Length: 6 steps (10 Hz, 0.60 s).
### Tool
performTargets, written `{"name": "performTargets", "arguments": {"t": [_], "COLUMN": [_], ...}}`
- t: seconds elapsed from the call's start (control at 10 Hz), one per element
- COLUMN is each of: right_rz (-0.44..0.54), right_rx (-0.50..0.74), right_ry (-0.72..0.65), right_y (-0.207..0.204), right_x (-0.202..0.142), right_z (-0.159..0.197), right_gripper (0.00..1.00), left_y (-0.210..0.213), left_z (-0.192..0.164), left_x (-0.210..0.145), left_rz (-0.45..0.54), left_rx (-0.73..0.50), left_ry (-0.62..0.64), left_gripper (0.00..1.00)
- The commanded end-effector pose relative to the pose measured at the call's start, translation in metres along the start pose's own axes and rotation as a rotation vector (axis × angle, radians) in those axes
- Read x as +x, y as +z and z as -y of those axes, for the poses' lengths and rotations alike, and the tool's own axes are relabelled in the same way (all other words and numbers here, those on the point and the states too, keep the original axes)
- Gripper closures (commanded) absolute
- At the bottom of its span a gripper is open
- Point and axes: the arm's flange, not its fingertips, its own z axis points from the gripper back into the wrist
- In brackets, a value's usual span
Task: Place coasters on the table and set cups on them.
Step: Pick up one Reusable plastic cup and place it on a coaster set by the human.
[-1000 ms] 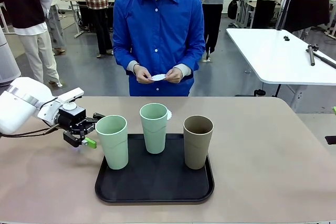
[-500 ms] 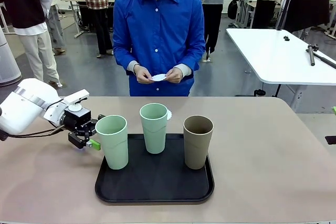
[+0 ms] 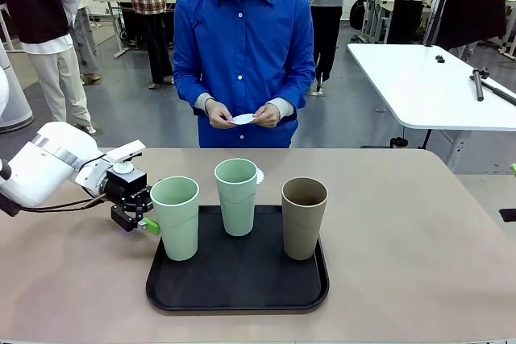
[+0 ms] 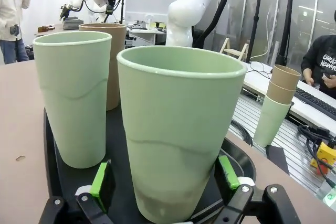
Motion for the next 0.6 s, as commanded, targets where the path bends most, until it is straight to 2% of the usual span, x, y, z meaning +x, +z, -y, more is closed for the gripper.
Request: {"name": "performTargets", "arguments": {"t": [0.0,0.5], "right_rz": [0.007,0.007], "right_rx": [0.013,0.013], "right_ry": [-0.003,-0.003], "right_y": [0.000,0.000], "right_x": [0.002,0.002], "right_z": [-0.001,-0.001], "right_gripper": [0.00,0.00], "left_y": [-0.006,-0.011], "left_z": [-0.007,-0.007], "left_x": [0.000,-0.010], "left_rz": [-0.046,-0.063], "left_rx": [-0.031,-0.089], "left_ry": [0.006,0.013], "left_gripper": [0.00,0.00]}}
